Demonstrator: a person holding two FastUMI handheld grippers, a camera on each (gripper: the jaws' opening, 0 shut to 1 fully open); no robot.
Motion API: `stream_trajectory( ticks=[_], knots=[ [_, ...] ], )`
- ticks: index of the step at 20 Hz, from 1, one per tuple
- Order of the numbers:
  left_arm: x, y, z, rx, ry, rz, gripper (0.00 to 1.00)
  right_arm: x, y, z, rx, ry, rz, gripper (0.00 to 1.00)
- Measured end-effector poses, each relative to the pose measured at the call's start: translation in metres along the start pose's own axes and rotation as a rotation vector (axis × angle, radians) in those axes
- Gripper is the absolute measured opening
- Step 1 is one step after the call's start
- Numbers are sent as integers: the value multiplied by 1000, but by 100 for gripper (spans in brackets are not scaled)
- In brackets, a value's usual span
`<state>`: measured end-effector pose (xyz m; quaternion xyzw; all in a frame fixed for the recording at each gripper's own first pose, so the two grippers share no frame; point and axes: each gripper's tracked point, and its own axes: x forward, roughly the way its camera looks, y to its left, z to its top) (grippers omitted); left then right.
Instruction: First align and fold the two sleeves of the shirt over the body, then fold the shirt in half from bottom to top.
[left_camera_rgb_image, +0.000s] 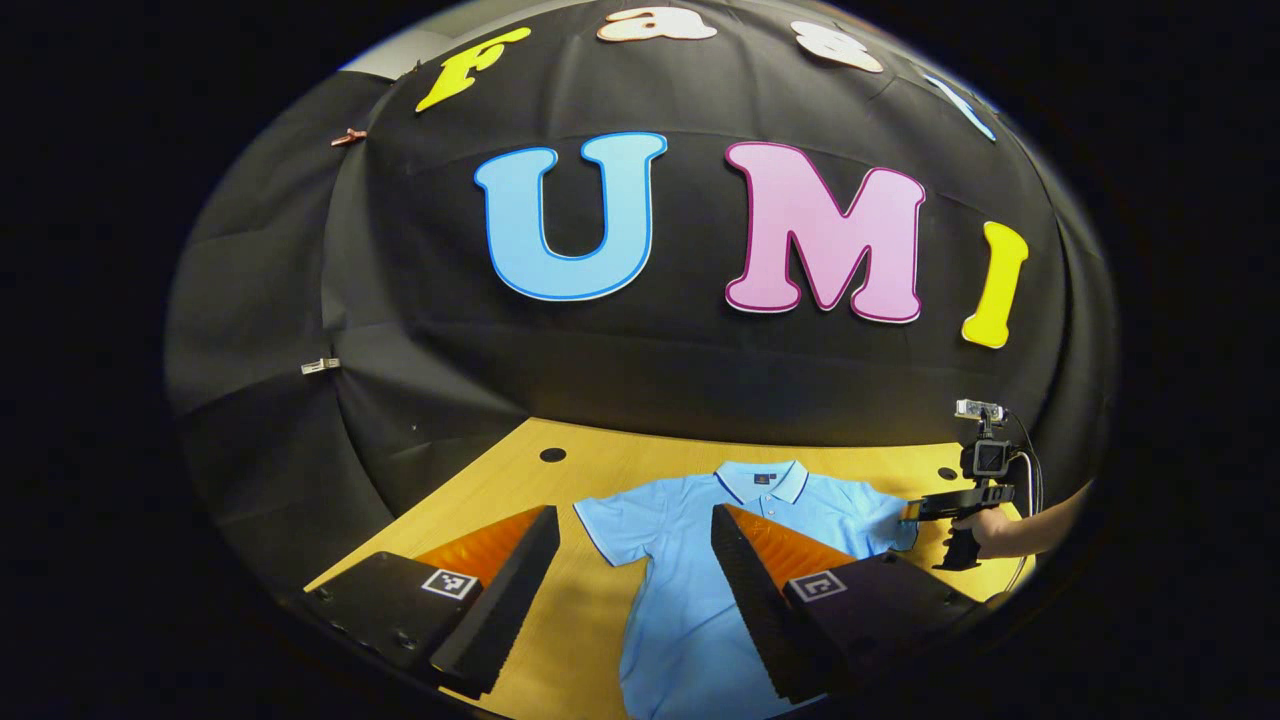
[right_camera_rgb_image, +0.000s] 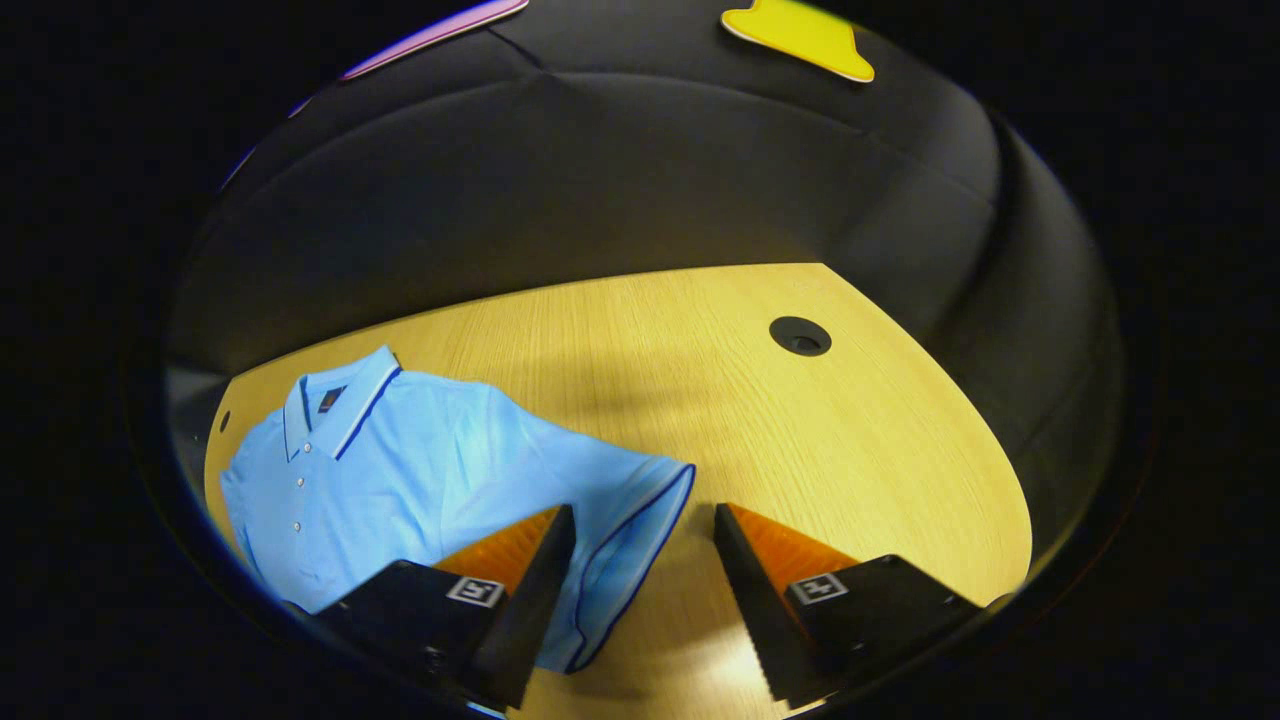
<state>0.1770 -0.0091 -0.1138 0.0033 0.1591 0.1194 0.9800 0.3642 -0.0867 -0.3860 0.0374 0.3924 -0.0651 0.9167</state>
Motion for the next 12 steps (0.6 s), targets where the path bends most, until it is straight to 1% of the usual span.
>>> stream_trajectory(
  ticks=[1, 2, 3, 4, 5, 6, 7, 9, 12],
  knots=[
    [0, 1, -1, -2, 0, 1, 97, 2, 2, 2, 2, -3, 6, 65],
    [0, 1, -3, -4, 2, 1, 97, 1, 4, 1, 1, 2, 5, 51],
    [-1, 2, -3, -5, 4, 2, 97, 1, 6, 3, 0, 3, 10, 31],
    [-2, 3, -5, -5, 6, 5, 97, 1, 6, 2, 4, 6, 2, 33],
    [-2, 5, -6, -8, 8, 8, 97, 1, 8, 5, 5, 9, 0, 11],
    [-1, 5, -7, -11, 10, 9, 97, -1, 11, 3, 0, 17, 2, 11],
    [-2, 4, -7, -13, 10, 9, 97, 1, 13, 4, -7, 21, 8, 7],
    [-2, 5, -9, -10, 5, 8, 97, -1, 16, 6, -18, 20, 18, 7],
    [-4, 6, -14, -17, 3, 1, 97, -10, 25, 21, -47, -15, 32, 7]
  ],
)
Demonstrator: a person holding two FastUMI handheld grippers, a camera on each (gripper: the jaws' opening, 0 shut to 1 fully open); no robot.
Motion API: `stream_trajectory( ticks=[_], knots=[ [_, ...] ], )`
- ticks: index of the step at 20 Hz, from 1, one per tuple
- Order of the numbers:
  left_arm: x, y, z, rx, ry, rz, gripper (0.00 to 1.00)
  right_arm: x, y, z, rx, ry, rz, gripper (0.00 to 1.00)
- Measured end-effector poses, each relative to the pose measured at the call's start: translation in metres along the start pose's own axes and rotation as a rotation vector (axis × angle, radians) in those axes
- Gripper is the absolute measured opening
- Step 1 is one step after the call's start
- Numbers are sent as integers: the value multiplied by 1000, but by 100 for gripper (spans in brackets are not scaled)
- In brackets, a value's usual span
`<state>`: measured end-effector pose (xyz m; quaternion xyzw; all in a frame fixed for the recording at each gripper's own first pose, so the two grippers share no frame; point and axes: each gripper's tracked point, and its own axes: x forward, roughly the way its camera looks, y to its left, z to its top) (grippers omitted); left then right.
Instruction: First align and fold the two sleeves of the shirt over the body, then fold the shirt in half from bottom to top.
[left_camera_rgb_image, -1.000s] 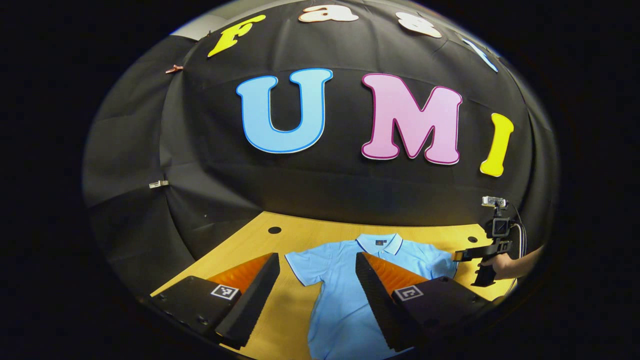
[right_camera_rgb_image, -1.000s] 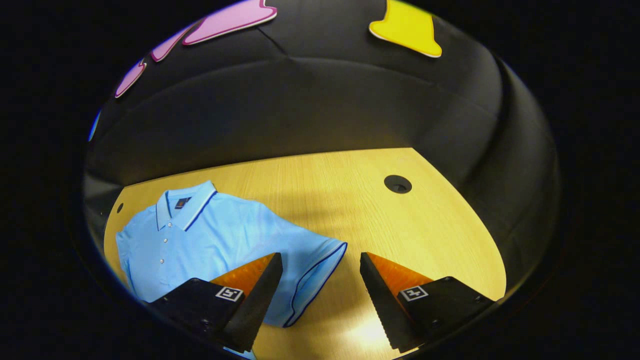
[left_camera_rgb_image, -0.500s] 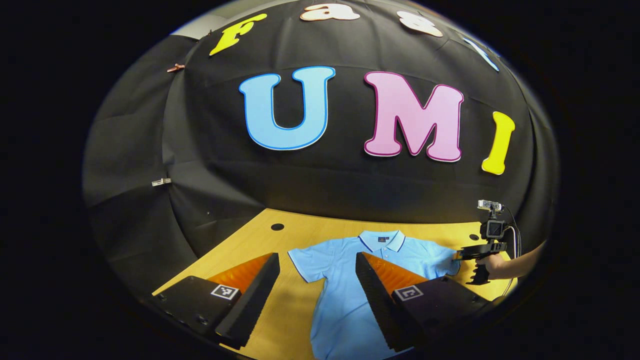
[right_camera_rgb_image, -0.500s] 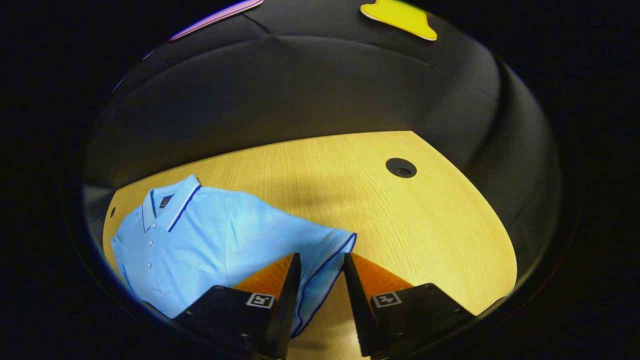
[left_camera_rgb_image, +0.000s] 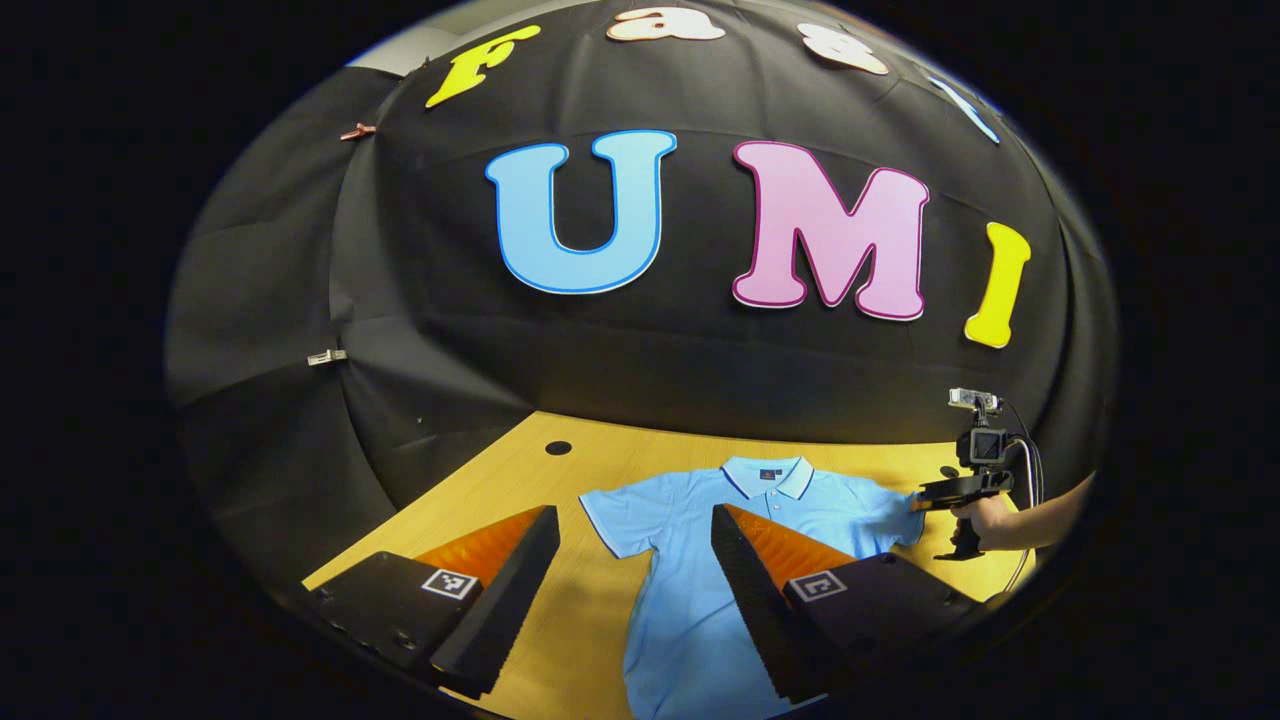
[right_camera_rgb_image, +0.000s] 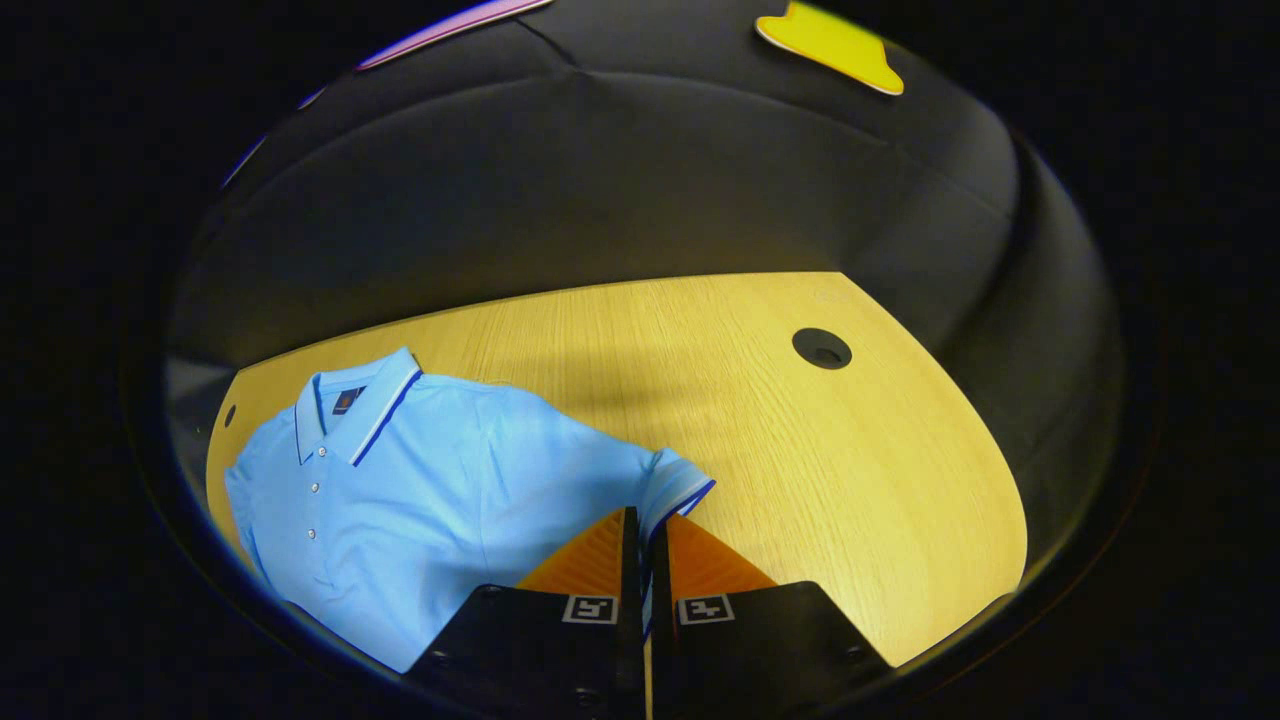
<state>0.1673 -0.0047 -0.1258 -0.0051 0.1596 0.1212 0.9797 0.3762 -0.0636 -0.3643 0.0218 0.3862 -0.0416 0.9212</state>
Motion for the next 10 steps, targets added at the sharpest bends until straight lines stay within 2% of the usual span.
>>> stream_trajectory(
  ticks=[3, 10],
  knots=[
    [-1, 4, -5, -9, 7, -4, 97, -12, 21, 22, -39, -45, 31, 7],
    [-9, 25, -17, 3, 21, -11, 97, -37, 119, 43, -145, -96, 159, 7]
  ],
)
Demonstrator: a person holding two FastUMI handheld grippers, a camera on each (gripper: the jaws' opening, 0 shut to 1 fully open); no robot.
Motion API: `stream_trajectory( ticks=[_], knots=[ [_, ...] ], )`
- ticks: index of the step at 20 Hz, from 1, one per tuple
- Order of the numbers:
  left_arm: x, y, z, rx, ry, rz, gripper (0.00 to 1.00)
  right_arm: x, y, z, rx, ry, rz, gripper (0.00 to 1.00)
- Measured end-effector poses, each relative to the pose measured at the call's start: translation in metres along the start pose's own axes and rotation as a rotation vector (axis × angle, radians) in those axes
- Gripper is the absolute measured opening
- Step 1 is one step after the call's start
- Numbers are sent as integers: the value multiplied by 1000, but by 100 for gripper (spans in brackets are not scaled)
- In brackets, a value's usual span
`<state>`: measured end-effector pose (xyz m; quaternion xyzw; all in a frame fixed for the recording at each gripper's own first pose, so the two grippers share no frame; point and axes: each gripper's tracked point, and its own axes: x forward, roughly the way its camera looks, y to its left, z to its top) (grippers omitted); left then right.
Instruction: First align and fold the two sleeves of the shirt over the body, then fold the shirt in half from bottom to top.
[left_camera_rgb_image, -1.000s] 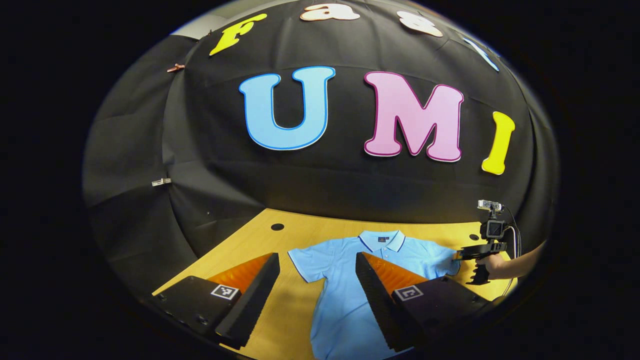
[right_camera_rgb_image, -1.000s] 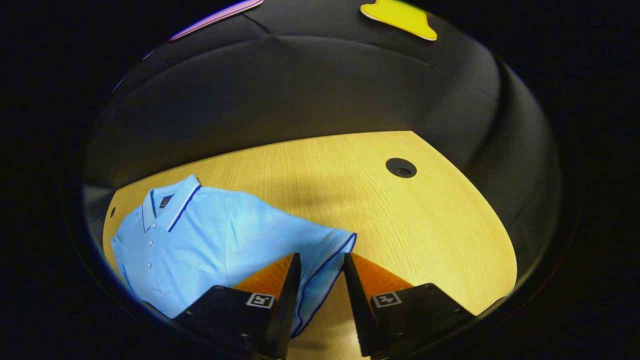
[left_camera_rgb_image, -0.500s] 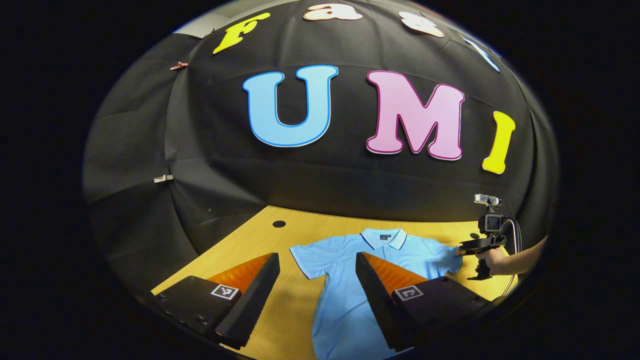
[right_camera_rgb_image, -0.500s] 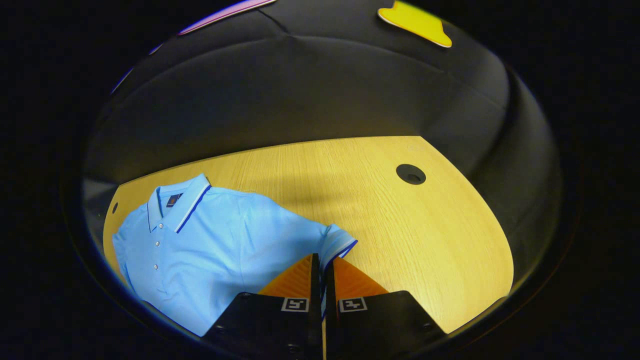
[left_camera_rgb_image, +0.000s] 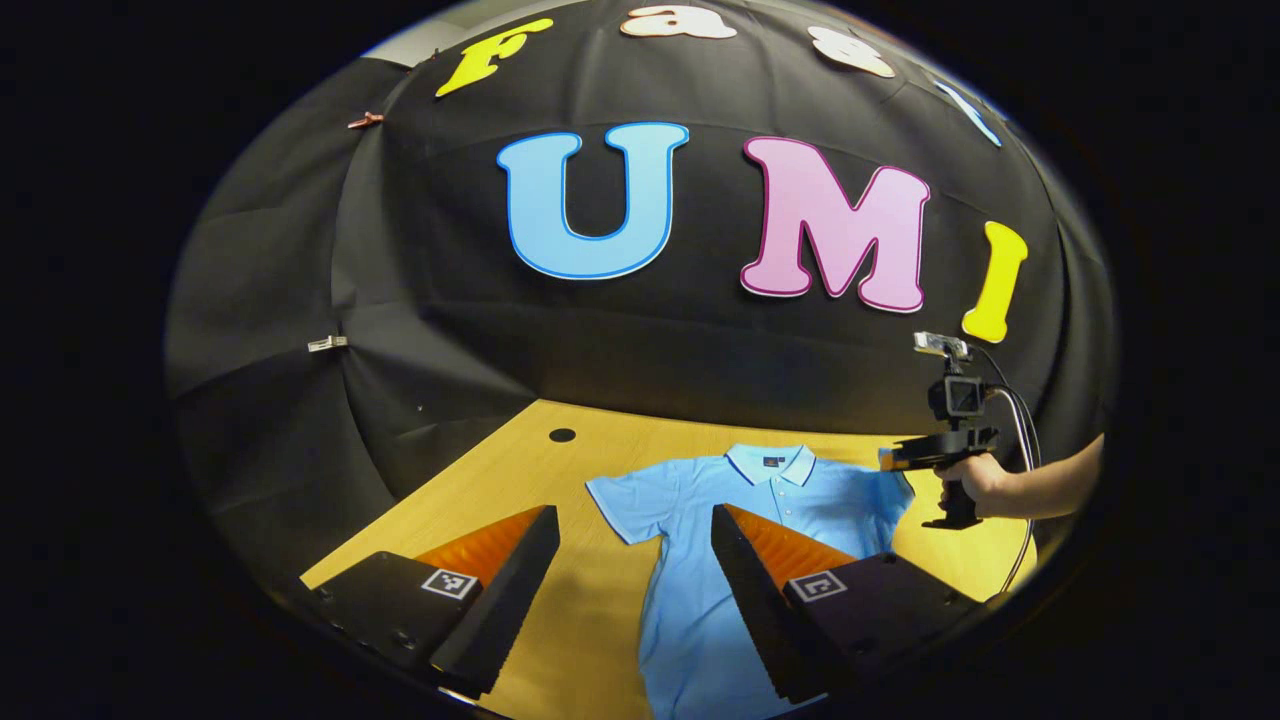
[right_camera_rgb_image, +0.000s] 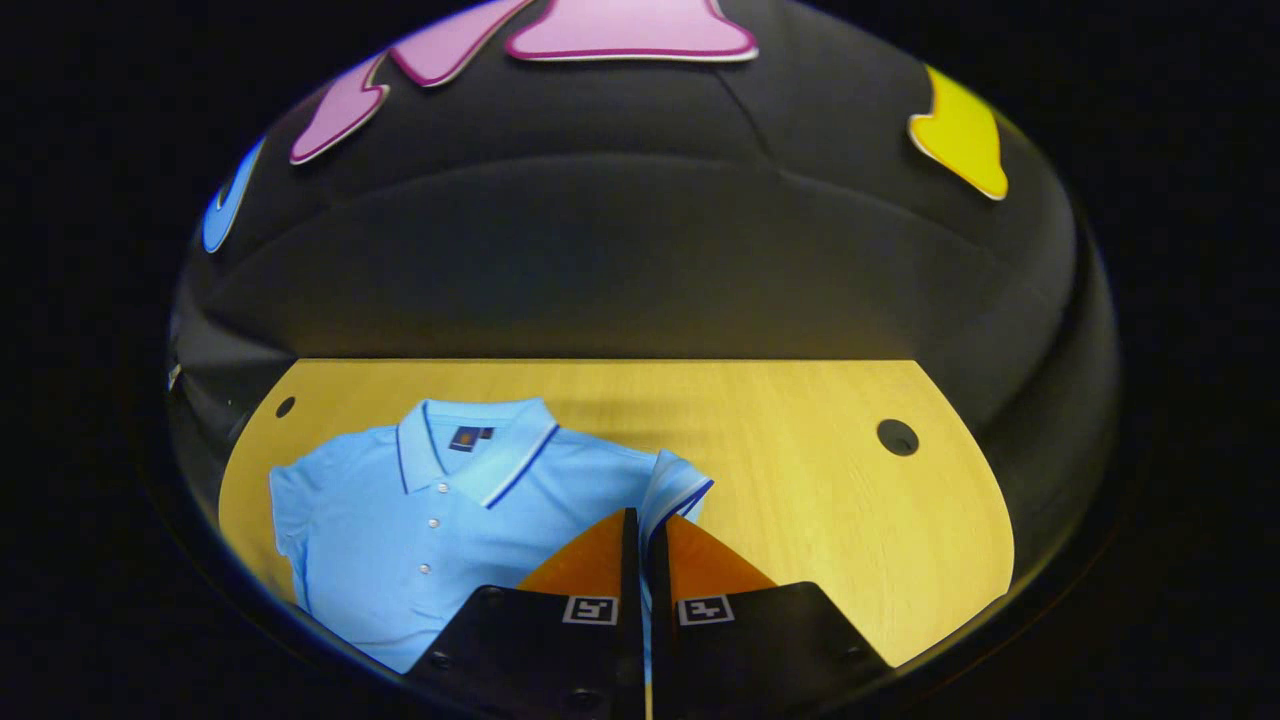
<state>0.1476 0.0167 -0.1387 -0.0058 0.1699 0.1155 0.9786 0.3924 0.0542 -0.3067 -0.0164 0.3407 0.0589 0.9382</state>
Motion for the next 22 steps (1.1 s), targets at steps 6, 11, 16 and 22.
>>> stream_trajectory(
  ticks=[6, 11, 16, 22],
  knots=[
    [0, 29, -13, -25, 21, 35, 97, 0, 88, -23, -93, 47, 99, 8],
    [19, 38, -21, -37, 41, 35, 97, -9, 142, -52, -122, 101, 238, 34],
    [67, 31, -15, -76, 38, -4, 97, -34, 129, -51, -158, 78, 249, 93],
    [153, 25, -22, -71, 73, -62, 97, -83, 76, -39, -105, 41, 222, 99]
  ],
)
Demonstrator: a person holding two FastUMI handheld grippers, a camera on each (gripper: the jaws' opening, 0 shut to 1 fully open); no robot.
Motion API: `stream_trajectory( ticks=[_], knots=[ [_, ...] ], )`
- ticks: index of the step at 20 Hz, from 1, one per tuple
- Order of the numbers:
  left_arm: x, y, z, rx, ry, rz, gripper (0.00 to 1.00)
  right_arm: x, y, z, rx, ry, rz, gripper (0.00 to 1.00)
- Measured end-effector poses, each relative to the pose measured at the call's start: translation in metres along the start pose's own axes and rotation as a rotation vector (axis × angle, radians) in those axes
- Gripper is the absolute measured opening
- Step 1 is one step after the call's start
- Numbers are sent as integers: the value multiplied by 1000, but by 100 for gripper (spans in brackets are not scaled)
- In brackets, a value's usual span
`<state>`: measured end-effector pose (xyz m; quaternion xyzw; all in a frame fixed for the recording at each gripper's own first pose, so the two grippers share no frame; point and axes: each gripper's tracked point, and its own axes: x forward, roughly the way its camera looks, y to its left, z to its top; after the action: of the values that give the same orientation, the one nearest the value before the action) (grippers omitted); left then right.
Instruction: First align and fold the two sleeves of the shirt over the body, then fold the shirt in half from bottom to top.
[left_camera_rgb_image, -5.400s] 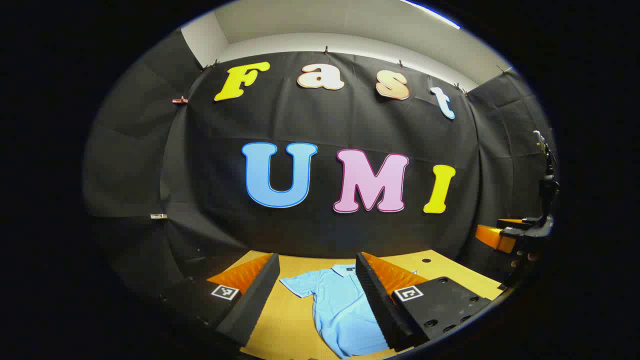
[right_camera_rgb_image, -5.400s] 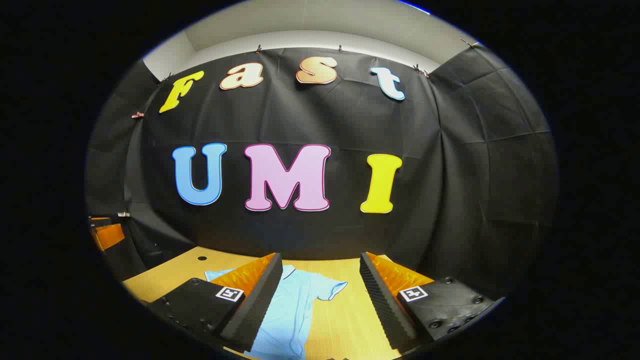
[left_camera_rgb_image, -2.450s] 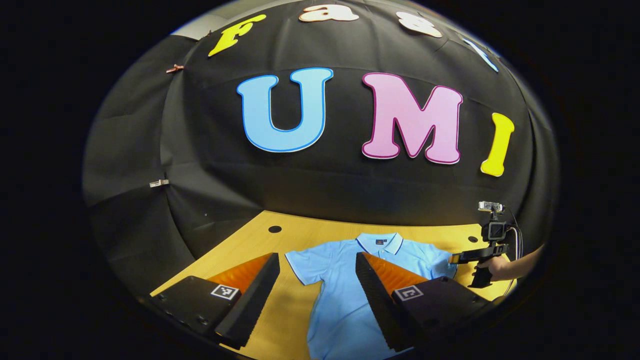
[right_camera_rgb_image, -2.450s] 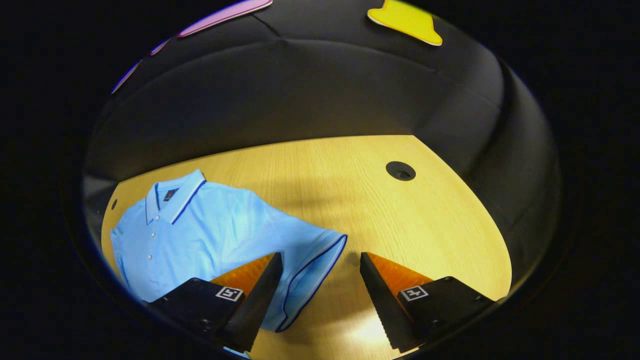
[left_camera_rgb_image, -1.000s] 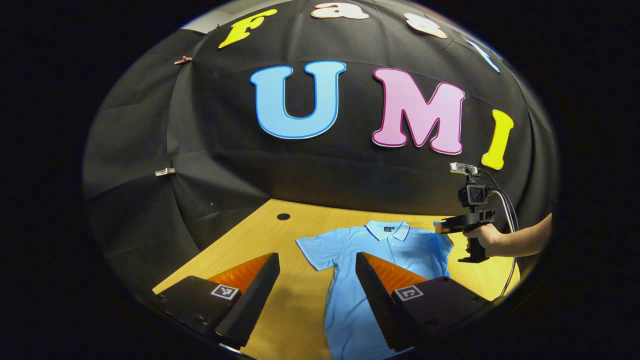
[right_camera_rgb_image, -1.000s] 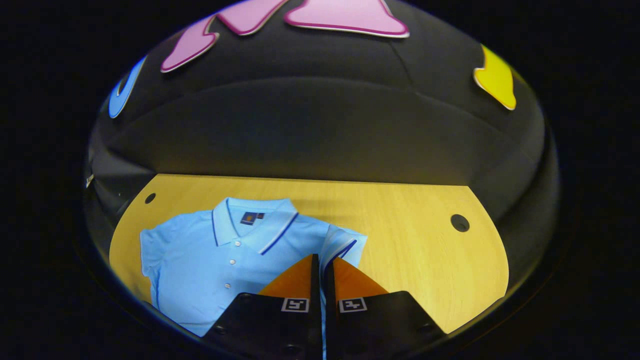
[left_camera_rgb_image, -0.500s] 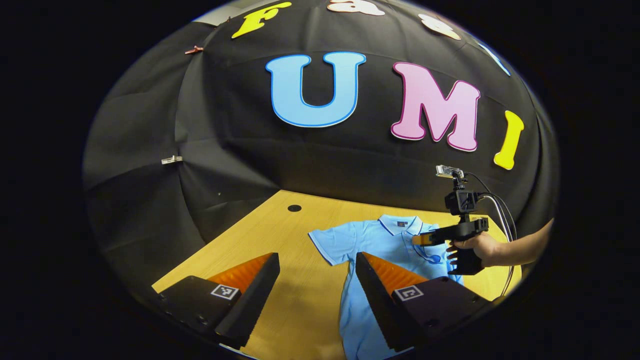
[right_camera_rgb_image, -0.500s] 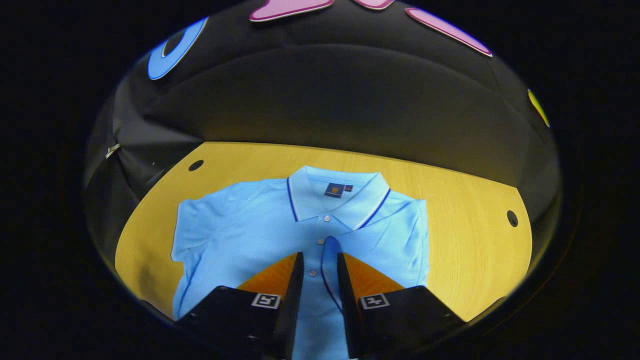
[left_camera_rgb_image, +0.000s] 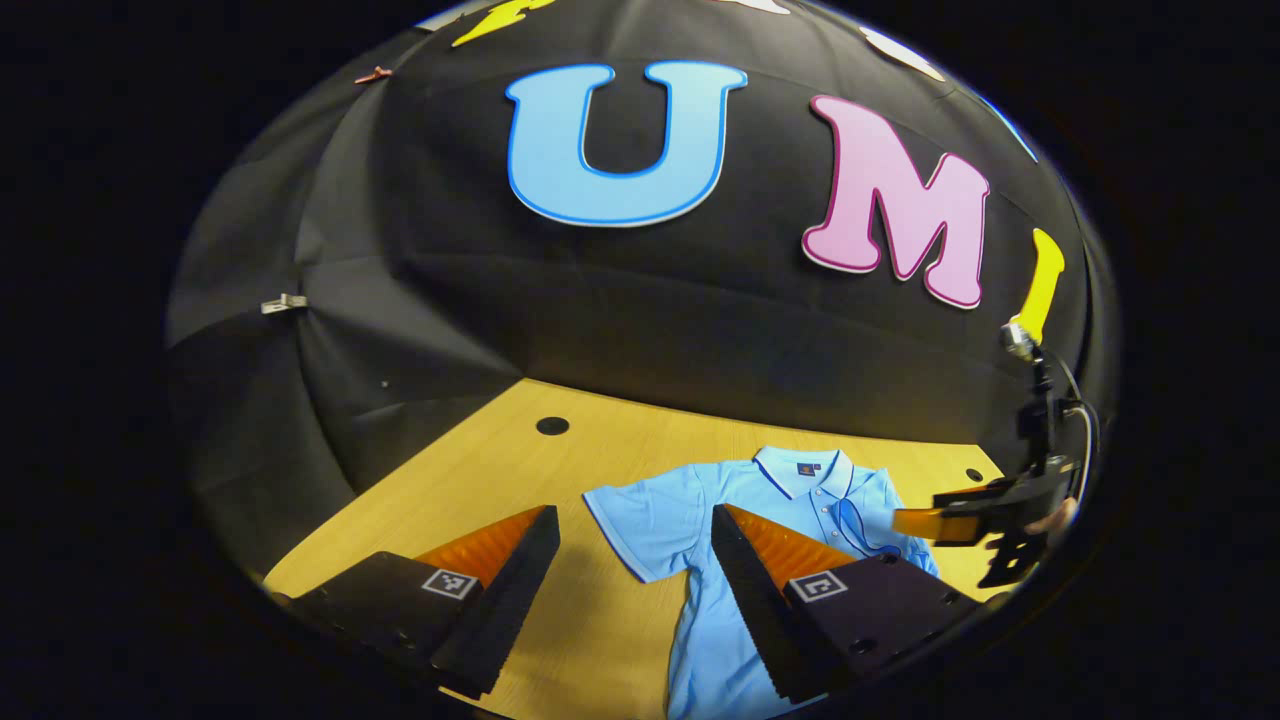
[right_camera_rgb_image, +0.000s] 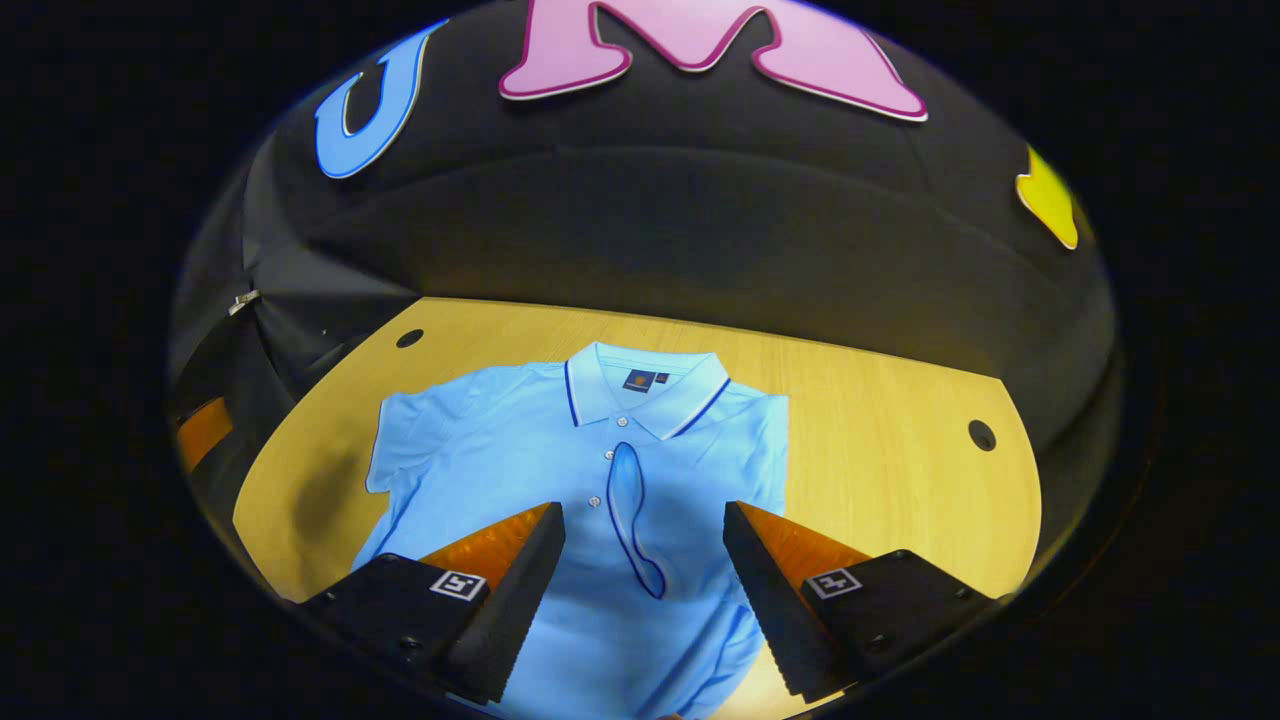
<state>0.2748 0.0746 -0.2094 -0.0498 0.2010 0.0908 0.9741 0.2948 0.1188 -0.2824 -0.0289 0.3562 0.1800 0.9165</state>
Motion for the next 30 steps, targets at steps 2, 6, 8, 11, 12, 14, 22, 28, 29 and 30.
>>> stream_trajectory(
  ticks=[2, 6, 8, 11, 12, 14, 22, 28, 29, 30],
  knots=[
    [33, 5, -11, 22, 32, -7, 97, -22, -15, 0, 9, -16, -8, 100],
    [98, 16, -36, 74, 104, -1, 97, -64, -45, -2, 10, -42, -40, 99],
    [132, 20, -44, 54, 128, 8, 97, -82, -59, -2, 8, -57, -58, 99],
    [175, 29, -51, 52, 143, 20, 97, -99, -79, -5, -31, -70, -99, 99],
    [188, 31, -54, 68, 153, 24, 97, -103, -82, -7, -38, -73, -109, 99],
    [206, 33, -62, 91, 185, 25, 97, -109, -86, -12, -27, -69, -112, 99],
    [226, 34, -76, 152, 218, 25, 82, -109, -88, -48, 35, -9, -119, 100],
    [228, 12, -77, 238, 232, -17, 21, -108, -96, -50, 101, -9, -137, 99],
    [229, 9, -77, 254, 233, -19, 19, -109, -98, -48, 105, -14, -138, 99],
    [228, 3, -76, 261, 238, -33, 6, -111, -99, -47, 105, -22, -141, 99]
  ],
)
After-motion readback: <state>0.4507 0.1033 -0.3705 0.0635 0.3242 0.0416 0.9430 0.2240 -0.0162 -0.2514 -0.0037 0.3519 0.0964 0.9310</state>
